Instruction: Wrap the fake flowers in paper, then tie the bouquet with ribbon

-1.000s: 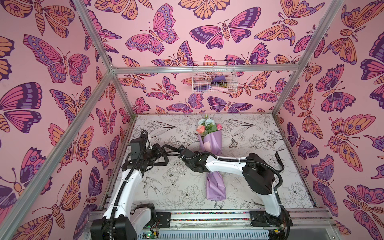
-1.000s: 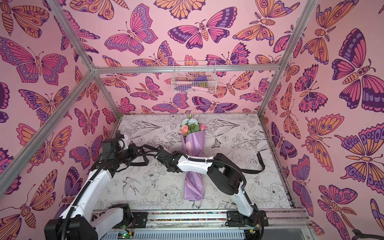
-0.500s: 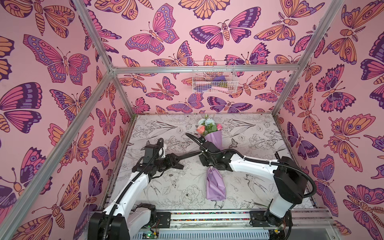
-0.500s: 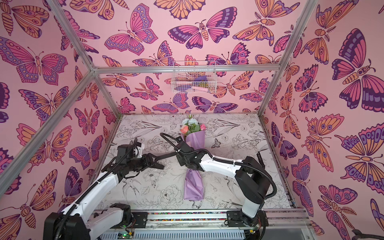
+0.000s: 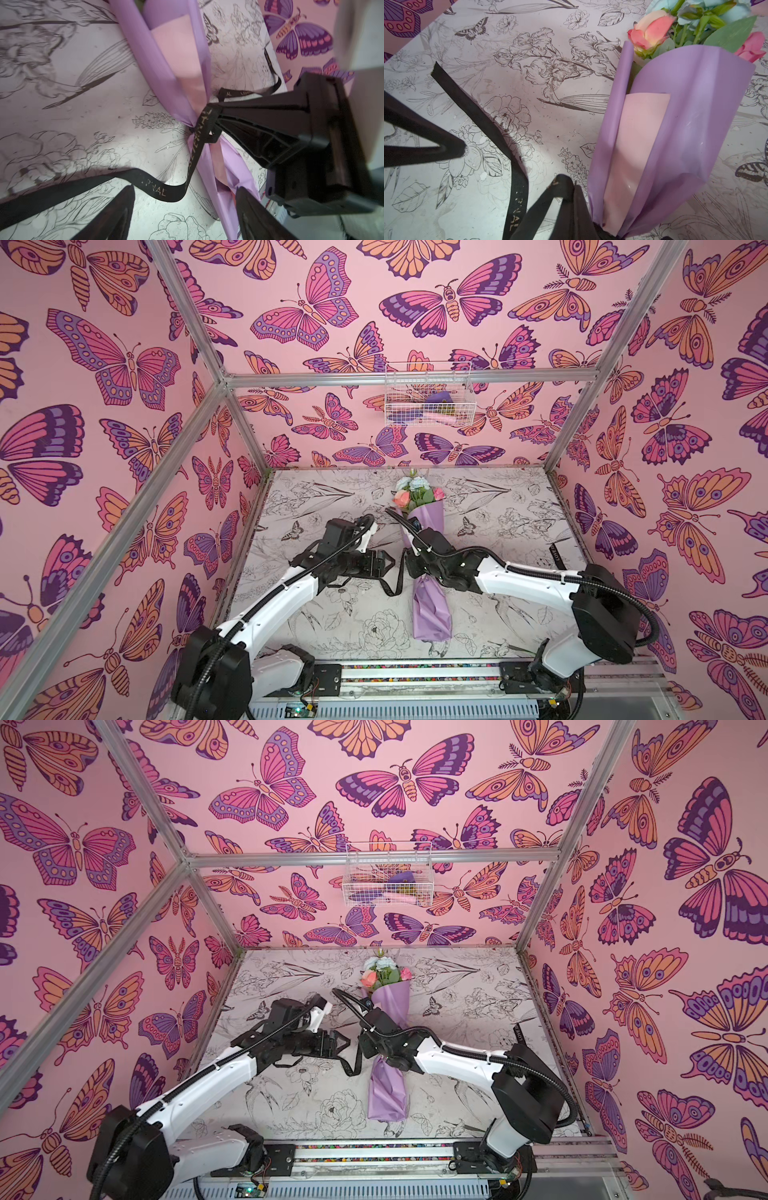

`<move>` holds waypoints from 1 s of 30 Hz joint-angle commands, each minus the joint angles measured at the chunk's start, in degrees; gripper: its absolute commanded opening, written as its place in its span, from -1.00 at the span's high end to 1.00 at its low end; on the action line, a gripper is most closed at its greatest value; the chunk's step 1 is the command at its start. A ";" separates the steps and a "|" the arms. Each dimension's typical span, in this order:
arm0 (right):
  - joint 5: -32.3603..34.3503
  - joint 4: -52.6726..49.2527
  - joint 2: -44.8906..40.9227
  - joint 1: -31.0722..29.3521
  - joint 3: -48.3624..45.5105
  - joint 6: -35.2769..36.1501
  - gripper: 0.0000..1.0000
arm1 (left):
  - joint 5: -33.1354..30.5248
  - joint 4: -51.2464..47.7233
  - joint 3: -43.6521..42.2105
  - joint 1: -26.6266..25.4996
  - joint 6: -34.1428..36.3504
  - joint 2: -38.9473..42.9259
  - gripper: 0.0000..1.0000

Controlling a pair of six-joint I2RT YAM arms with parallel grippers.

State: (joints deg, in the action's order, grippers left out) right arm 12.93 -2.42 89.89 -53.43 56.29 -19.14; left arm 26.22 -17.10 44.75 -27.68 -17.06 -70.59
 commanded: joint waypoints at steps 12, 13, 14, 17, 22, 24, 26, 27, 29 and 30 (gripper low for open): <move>-1.69 2.54 -2.87 1.44 -2.06 -3.34 1.00 | -5.05 18.07 -4.95 -6.37 -2.45 -8.10 -0.27; -1.75 2.58 -2.97 1.48 -2.06 -3.41 1.00 | -5.10 19.54 -5.23 -6.39 -3.20 -8.29 -0.22; -1.77 2.61 -3.05 1.48 -2.14 -3.40 1.00 | -5.19 20.67 -5.41 -6.39 -3.79 -8.40 -0.18; -1.73 2.70 -3.42 1.42 -2.20 -3.54 1.00 | -6.04 22.15 -5.31 -6.36 -4.77 -9.48 -0.07; -2.03 2.78 -3.19 1.47 -2.24 -3.62 1.00 | -5.39 24.60 -4.48 -6.38 -6.04 -12.27 0.02; -2.20 2.79 -3.05 1.43 -2.24 -3.69 1.00 | -5.67 25.31 -4.15 -6.42 -6.36 -13.11 0.13; -2.41 2.74 -3.05 1.48 -2.24 -3.77 1.00 | -6.06 25.69 -3.72 -6.38 -6.54 -13.69 0.27; -2.38 2.68 -3.05 1.43 -2.22 -3.80 1.00 | -6.36 25.79 -3.38 -6.42 -6.65 -13.94 0.34; -2.39 2.55 -3.11 1.43 -2.28 -3.85 1.00 | -6.72 26.28 -3.05 -6.47 -6.93 -14.03 0.37; -2.32 2.50 -3.14 1.41 -2.33 -3.93 1.00 | -6.92 26.54 -2.77 -6.45 -7.15 -13.99 0.37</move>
State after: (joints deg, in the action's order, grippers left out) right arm 10.81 -0.60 87.74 -52.25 54.46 -22.52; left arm 20.18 7.05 40.49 -33.93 -23.53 -84.36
